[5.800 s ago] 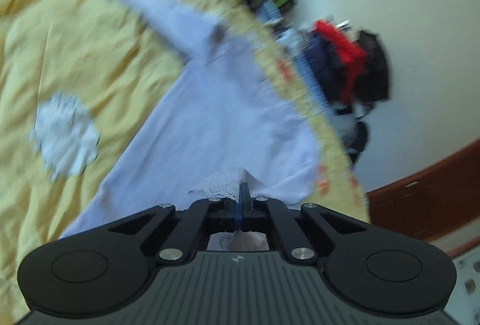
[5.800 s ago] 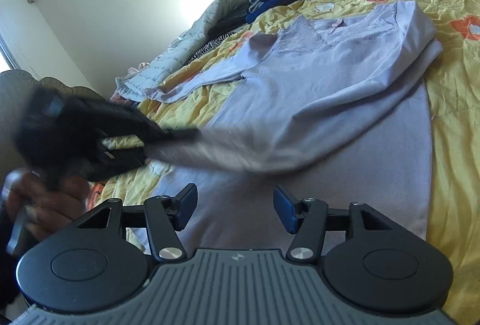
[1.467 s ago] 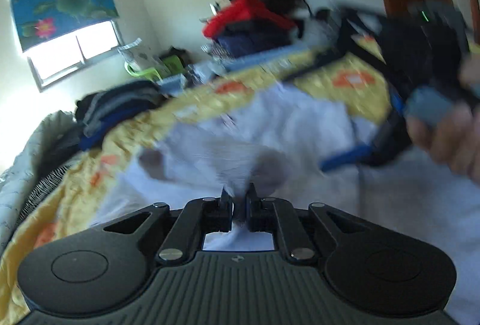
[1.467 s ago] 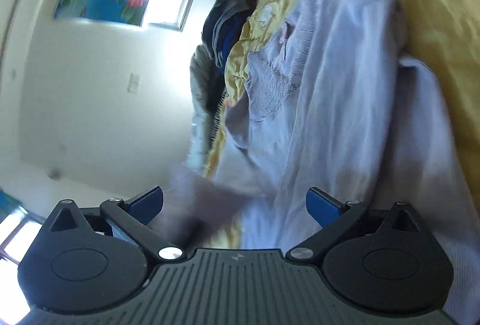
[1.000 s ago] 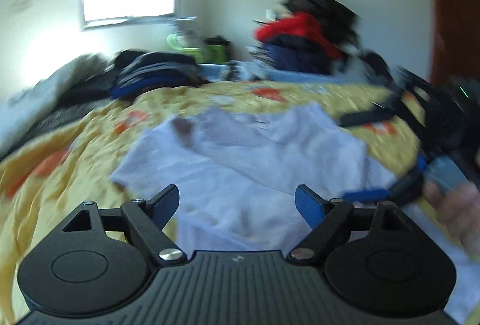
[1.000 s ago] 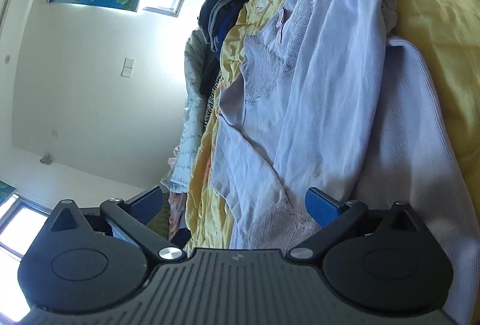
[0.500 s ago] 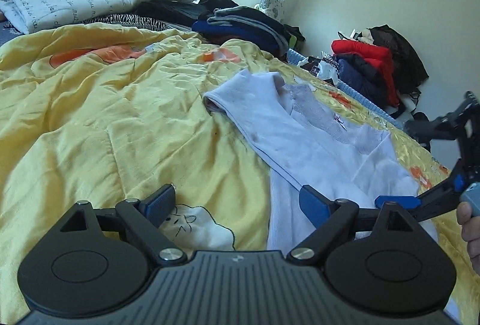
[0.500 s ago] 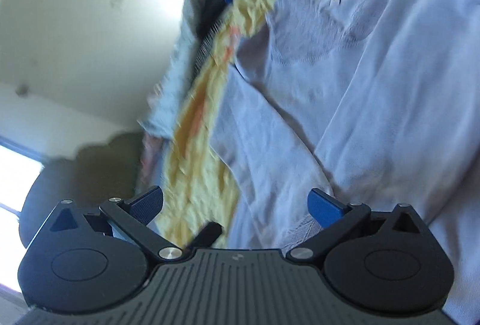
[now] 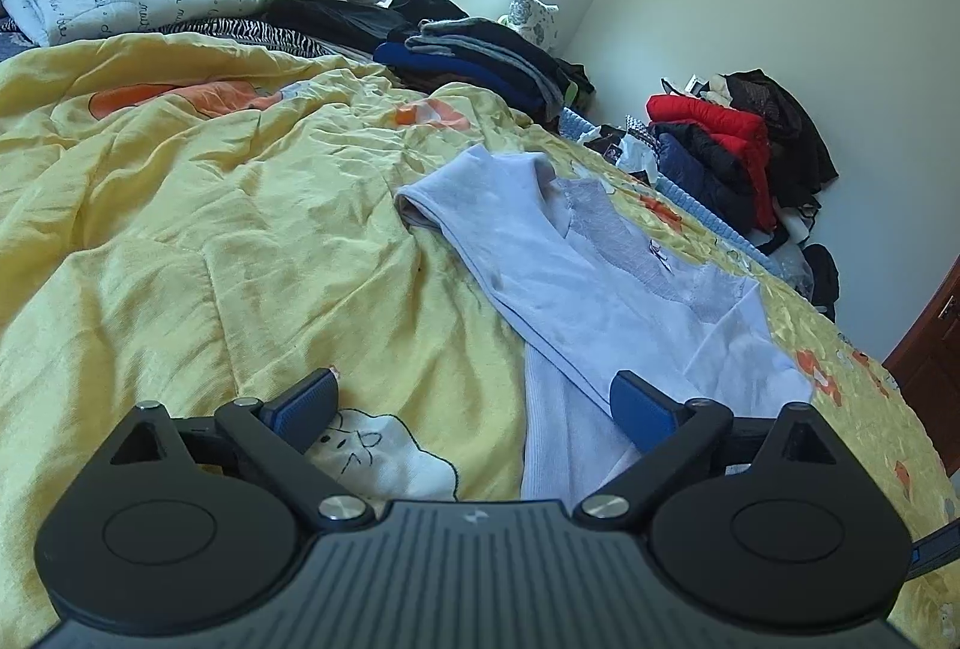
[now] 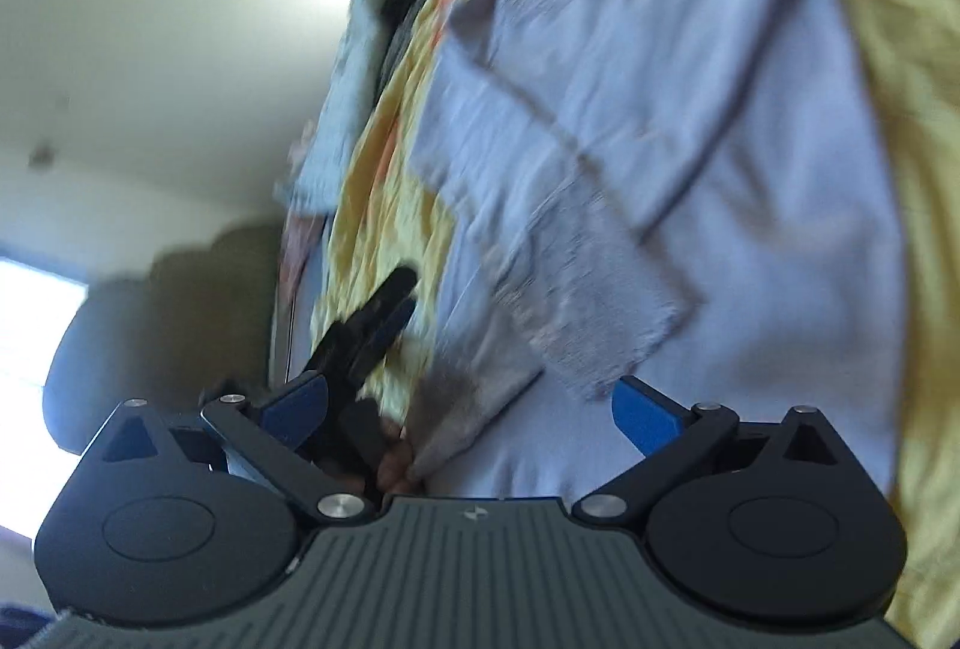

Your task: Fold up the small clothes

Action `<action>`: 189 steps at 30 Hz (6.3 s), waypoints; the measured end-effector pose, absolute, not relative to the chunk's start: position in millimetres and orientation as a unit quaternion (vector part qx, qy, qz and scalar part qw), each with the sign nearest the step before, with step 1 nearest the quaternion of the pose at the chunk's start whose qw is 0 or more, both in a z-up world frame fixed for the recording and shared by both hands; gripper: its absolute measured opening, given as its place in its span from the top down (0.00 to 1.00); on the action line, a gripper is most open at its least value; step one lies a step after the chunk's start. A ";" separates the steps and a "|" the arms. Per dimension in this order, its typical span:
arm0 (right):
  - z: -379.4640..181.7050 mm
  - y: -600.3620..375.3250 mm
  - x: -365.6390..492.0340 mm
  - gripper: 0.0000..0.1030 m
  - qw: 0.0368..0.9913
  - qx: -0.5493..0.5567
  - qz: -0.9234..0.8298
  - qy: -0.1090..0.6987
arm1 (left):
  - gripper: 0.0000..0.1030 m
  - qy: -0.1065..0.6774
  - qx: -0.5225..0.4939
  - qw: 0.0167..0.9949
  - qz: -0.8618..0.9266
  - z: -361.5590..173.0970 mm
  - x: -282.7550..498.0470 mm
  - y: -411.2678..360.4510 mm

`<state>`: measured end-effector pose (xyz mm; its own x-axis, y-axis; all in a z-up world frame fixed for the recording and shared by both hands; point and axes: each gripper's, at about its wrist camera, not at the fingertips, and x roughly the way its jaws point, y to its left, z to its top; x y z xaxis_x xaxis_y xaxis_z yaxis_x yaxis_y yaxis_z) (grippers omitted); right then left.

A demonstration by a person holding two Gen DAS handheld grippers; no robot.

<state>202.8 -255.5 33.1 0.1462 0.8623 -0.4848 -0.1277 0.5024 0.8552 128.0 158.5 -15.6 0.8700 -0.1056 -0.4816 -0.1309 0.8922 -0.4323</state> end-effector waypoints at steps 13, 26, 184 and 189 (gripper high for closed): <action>-0.9 -251.1 238.8 0.02 0.724 0.383 0.279 0.501 | 0.05 0.254 -0.234 0.938 0.006 -16.0 128.3 158.7; -4.9 -242.8 230.9 0.43 0.691 0.380 0.299 0.538 | 0.04 0.253 -0.235 0.938 0.006 -16.0 128.0 158.5; 28.8 -356.9 123.2 0.19 0.784 0.227 0.249 0.521 | 0.00 0.441 -0.136 0.887 -0.023 11.8 78.3 93.3; 28.2 -360.2 117.2 0.18 0.780 0.240 0.248 0.522 | 0.00 0.429 -0.384 0.811 -0.103 -2.2 69.3 152.3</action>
